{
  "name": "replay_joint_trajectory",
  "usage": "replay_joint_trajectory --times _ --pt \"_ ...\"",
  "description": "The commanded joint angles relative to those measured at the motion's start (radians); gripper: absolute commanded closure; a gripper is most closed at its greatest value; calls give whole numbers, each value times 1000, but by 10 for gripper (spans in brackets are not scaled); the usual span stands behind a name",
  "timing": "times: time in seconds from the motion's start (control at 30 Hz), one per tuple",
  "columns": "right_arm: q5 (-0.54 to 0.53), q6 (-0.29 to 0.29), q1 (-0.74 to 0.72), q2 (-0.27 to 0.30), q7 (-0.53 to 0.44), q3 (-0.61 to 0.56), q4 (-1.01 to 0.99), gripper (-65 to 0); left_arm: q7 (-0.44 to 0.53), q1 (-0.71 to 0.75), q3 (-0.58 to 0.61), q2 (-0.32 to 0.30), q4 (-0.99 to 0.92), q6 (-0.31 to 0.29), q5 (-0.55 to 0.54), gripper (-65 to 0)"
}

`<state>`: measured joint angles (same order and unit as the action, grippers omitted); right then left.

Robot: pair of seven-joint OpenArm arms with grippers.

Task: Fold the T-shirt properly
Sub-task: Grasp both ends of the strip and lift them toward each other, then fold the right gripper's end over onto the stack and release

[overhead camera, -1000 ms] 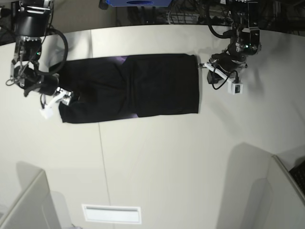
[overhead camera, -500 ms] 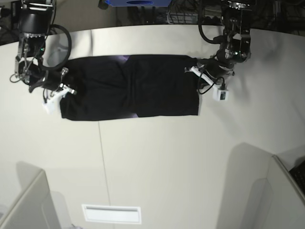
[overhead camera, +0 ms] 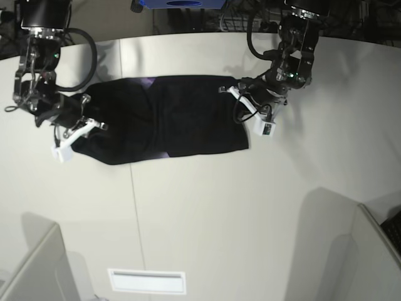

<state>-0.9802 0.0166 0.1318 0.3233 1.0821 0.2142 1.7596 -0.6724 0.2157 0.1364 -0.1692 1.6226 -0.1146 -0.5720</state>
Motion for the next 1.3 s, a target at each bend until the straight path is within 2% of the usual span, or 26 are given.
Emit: replay_joint_trajectory --times 0.0,0.13,0.27,0.43,0.57,0.67,0.8,0.9,1.03,1.13,1.27 --pt "-33 -7 -17 1 2 -9 47 0 -10 -8 9 0 11 -4 -1 0" --pt "-33 0 -21 -31 31 -57 115 0 -10 -14 12 0 12 -3 -1 0" --pt "-39 70 -13 -68 45 -85 141 0 -10 -6 7 -2 12 -3 -1 0" --pt "-36 87 -11 -129 50 -155 170 0 -10 -2 10 -3 12 -3 -1 0" --pt "-35 148 -11 -175 46 -195 194 0 -10 -2 16 -3 14 -3 -1 0" --pt "-7 150 -21 -188 40 -229 173 0 -10 -2 16 -3 14 -3 -3 0" --pt "96 150 -19 -212 -15 -238 164 0 -10 -2 16 -2 14 -3 -3 0" --pt "145 150 -17 -250 -16 -240 155 0 -10 -2 16 -2 14 -3 -3 0" --pt "162 150 -21 -284 -13 -241 102 0 -10 -2 16 -2 15 -3 -3 0" --pt "163 150 -21 -287 -20 -275 61 0 -11 12 12 -3 38 -3 -3 0" --pt "165 150 -30 -286 -105 -330 6 0 -13 26 7 -5 98 -3 -3 0"
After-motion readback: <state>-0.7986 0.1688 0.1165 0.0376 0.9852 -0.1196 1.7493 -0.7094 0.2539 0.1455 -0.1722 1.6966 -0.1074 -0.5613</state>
